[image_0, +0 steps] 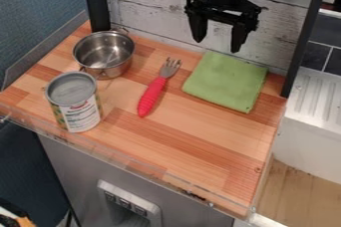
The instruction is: Put the silver pot on the right side of the table
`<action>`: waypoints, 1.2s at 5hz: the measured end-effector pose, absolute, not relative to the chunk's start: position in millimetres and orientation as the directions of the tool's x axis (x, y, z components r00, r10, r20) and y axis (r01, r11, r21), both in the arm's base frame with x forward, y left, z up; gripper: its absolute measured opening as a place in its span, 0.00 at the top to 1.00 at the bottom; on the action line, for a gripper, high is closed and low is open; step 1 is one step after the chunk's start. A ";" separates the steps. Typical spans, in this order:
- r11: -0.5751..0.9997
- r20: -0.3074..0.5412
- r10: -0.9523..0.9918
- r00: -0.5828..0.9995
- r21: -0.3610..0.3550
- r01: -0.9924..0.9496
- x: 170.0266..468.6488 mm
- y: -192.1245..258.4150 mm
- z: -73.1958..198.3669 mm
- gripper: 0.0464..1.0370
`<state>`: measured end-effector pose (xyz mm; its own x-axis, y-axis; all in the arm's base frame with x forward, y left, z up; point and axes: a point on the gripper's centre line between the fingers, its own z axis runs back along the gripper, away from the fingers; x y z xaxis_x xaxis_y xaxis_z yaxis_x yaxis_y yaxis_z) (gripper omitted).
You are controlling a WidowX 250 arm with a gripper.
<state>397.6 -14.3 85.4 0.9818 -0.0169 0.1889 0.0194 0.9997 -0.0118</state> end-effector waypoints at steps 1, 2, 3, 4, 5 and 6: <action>1.000 0.150 -0.019 0.989 -0.012 0.021 393.8 -14.4 70.7 0.04; 1.000 0.108 0.011 0.994 -0.019 -0.009 374.8 10.3 57.6 0.04; 0.997 0.131 0.074 0.989 -0.025 -0.071 362.6 47.1 69.3 0.04; 0.990 0.123 0.141 0.982 -0.020 -0.140 344.5 89.4 69.1 0.04; 0.984 0.138 0.176 0.975 -0.020 -0.175 340.9 112.0 69.9 0.04; 0.987 0.113 0.162 0.980 0.000 -0.163 351.1 119.4 53.4 0.04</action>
